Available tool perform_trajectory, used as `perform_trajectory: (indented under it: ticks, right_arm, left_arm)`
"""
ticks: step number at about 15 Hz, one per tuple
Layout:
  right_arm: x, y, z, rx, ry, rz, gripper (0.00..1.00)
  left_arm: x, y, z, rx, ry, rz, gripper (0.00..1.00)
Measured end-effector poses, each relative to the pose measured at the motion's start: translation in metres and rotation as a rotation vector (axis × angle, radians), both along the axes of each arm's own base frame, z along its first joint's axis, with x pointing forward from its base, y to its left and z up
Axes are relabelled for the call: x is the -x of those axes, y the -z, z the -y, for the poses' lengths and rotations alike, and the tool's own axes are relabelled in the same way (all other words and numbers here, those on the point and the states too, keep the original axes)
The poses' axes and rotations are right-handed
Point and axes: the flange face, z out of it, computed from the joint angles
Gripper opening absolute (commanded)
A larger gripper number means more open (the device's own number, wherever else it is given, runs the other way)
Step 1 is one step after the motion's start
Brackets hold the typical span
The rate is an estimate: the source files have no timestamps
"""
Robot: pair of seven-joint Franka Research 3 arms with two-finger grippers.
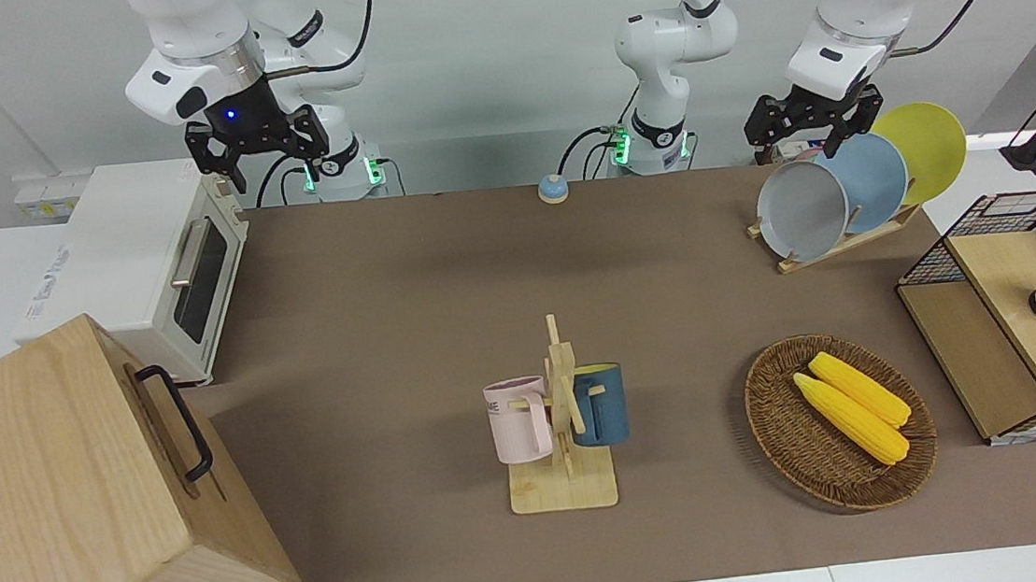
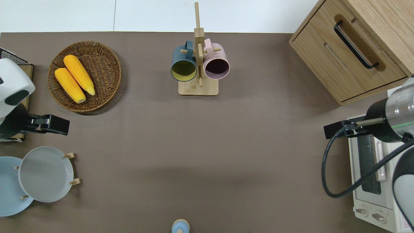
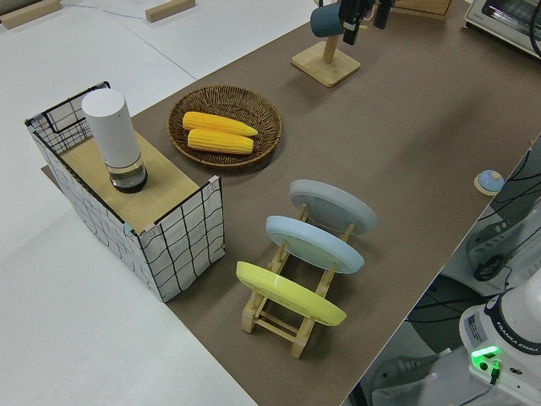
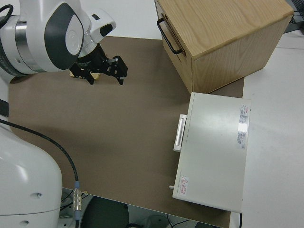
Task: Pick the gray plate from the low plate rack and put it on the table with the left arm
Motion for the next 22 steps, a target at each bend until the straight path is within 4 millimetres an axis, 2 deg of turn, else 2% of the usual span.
perform_trajectory:
  ticks: [16, 19, 22]
  right_arm:
    - [0.000, 0.000, 0.000, 0.000, 0.000, 0.000, 0.990]
    - [0.000, 0.000, 0.000, 0.000, 0.000, 0.000, 0.990]
    - [0.000, 0.000, 0.000, 0.000, 0.000, 0.000, 0.987]
  left_arm:
    - [0.007, -0.010, 0.005, 0.024, 0.009, 0.015, 1.00]
    - [0.006, -0.010, -0.003, 0.024, -0.007, 0.015, 0.99]
    - [0.006, -0.011, -0.023, 0.024, -0.037, 0.017, 0.99]
